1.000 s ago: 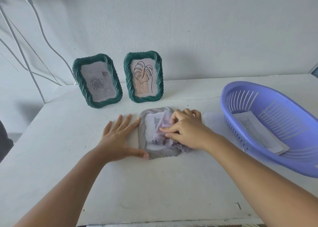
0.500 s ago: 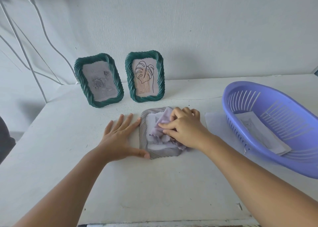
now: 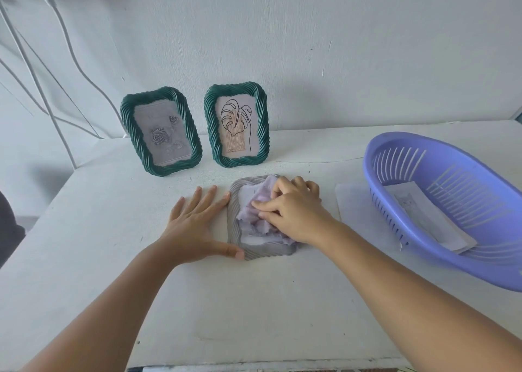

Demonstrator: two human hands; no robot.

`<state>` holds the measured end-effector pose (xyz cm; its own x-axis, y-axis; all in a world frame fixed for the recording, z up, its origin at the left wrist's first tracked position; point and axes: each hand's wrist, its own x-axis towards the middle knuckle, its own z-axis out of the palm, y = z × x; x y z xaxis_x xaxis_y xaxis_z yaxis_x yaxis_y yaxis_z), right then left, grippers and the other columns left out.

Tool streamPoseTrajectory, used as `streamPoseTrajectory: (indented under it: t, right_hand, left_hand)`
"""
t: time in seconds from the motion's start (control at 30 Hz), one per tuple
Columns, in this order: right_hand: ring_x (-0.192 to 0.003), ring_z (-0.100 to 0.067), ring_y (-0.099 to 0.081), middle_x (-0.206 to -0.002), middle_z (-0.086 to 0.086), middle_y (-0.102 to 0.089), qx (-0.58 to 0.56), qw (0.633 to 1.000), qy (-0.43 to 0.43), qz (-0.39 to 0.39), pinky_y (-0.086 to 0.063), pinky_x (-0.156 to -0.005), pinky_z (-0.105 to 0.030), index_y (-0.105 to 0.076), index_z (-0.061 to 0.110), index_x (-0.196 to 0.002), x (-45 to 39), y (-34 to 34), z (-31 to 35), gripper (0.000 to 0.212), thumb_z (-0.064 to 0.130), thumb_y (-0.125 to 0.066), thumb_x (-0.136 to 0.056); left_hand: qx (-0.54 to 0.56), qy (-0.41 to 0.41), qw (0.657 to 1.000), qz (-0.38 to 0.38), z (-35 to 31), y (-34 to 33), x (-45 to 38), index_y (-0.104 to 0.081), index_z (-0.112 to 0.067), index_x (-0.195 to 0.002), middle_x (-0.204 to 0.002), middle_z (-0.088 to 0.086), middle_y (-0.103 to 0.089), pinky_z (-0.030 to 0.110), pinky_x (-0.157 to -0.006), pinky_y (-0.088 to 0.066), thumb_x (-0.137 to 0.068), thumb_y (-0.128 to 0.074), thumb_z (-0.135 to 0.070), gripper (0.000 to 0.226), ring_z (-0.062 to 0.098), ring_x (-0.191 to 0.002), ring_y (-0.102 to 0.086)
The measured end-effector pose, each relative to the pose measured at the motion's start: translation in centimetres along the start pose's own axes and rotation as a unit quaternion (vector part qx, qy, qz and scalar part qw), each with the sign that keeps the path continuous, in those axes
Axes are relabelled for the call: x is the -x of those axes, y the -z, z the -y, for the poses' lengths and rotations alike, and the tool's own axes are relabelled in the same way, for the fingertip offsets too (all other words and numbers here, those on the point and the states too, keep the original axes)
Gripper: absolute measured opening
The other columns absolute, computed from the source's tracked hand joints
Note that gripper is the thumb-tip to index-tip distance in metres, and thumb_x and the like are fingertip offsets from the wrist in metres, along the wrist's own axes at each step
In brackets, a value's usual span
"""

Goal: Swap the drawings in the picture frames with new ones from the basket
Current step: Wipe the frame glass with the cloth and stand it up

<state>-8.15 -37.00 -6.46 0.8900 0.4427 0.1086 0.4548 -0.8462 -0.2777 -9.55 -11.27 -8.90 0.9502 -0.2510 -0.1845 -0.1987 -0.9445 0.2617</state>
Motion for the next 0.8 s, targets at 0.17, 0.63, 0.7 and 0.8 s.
streamPoseTrajectory:
  t: [0.17, 0.63, 0.7, 0.8]
  right_hand:
    - [-0.107, -0.014, -0.027, -0.103, 0.016, -0.036, -0.035, 0.996, 0.065, 0.055, -0.015, -0.097, -0.037, -0.062, 0.059, -0.125, 1.1, -0.1, -0.2, 0.030, 0.061, -0.050, -0.097]
    - [-0.105, -0.016, -0.029, -0.102, 0.014, -0.037, -0.036, 0.995, 0.060, 0.067, -0.021, -0.096, -0.038, -0.066, 0.055, -0.122, 1.2, 0.1, -0.2, 0.029, 0.059, -0.051, -0.098]
    - [-0.104, -0.013, -0.028, -0.103, 0.016, -0.038, -0.031, 0.994, 0.061, 0.084, -0.019, -0.097, -0.038, -0.065, 0.059, -0.122, 1.7, 0.9, -1.5, 0.031, 0.064, -0.049, -0.096]
    - [-0.106, -0.015, -0.031, -0.105, 0.016, -0.037, 0.007, 0.998, 0.018, 0.056, -0.021, -0.100, -0.041, -0.062, 0.062, -0.124, 1.3, 2.0, -3.1, 0.031, 0.063, -0.048, -0.097]
  left_hand:
    - [0.004, 0.000, 1.000, -0.005, 0.0, -0.1, 0.0, 0.006, -0.056, -0.155, -0.166, -0.019, 0.019, 0.042, -0.125, 0.013, -0.038, -0.046, -0.111, 0.140, 0.005, -0.149, 0.030]
    - [0.005, 0.001, 1.000, 0.001, -0.2, 0.2, 0.1, 0.004, -0.053, -0.157, -0.166, -0.019, 0.020, 0.043, -0.125, 0.013, -0.038, -0.045, -0.111, 0.141, 0.006, -0.149, 0.031]
    - [0.004, 0.000, 1.000, 0.001, -0.2, 0.1, 0.1, 0.005, -0.054, -0.157, -0.166, -0.018, 0.020, 0.043, -0.125, 0.014, -0.039, -0.045, -0.110, 0.140, 0.006, -0.149, 0.031]
    - [0.003, 0.001, 1.000, 0.004, -0.1, 0.1, 0.0, 0.008, -0.055, -0.155, -0.165, -0.019, 0.022, 0.044, -0.125, 0.014, -0.040, -0.045, -0.110, 0.139, 0.006, -0.149, 0.032]
